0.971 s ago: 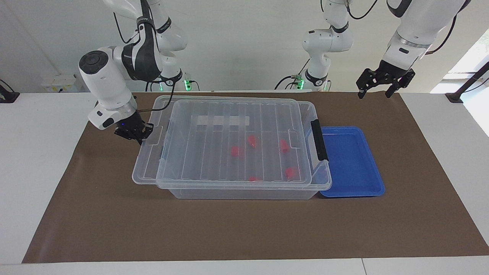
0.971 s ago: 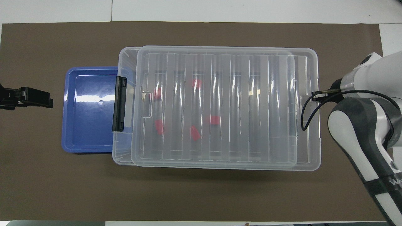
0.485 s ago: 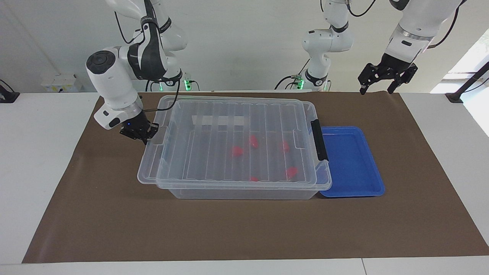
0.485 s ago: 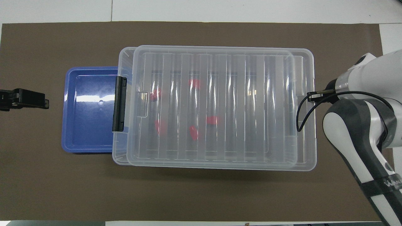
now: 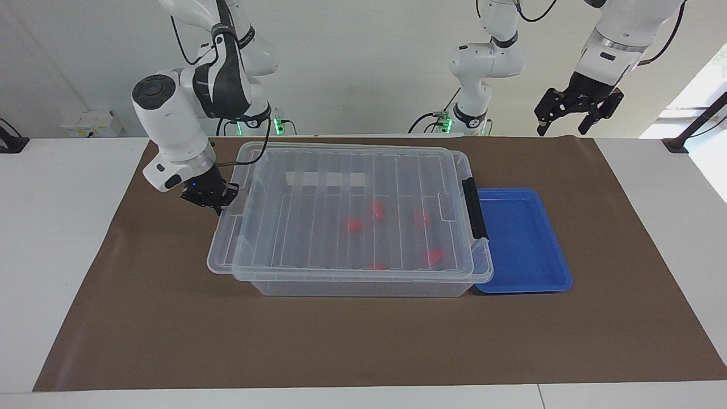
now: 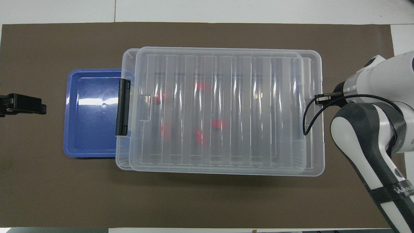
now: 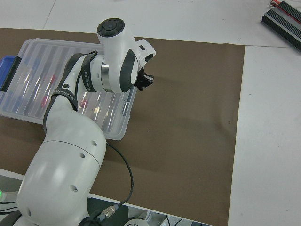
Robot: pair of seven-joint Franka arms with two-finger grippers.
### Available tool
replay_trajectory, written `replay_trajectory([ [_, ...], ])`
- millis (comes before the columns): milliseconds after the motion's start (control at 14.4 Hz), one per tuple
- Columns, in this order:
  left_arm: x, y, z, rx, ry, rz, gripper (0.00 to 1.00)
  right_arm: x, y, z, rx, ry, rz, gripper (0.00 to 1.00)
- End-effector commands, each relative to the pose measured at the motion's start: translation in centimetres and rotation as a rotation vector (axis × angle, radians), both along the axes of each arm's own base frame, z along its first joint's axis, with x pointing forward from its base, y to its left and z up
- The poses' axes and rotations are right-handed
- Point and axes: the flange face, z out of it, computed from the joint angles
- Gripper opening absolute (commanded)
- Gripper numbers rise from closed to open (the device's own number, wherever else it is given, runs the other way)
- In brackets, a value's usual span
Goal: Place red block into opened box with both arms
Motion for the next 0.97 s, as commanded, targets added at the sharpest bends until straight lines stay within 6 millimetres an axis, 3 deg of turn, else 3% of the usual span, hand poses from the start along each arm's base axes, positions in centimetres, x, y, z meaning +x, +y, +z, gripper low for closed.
replay_trajectory([
  [0,-0.9,0.6,0.2,0.012,0.007,-0.003,1.00,-0.6,2.2,-0.5,0.046,-0.012,-0.025,0.00],
  [485,0.2,0.3,-0.6,0.028,0.007,-0.017,1.00,-0.7,2.4,-0.5,0.046,-0.012,-0.022,0.00],
  [901,0.5,0.4,0.0,0.028,-0.006,-0.016,1.00,-0.4,2.3,0.1,0.044,-0.003,-0.011,0.00],
])
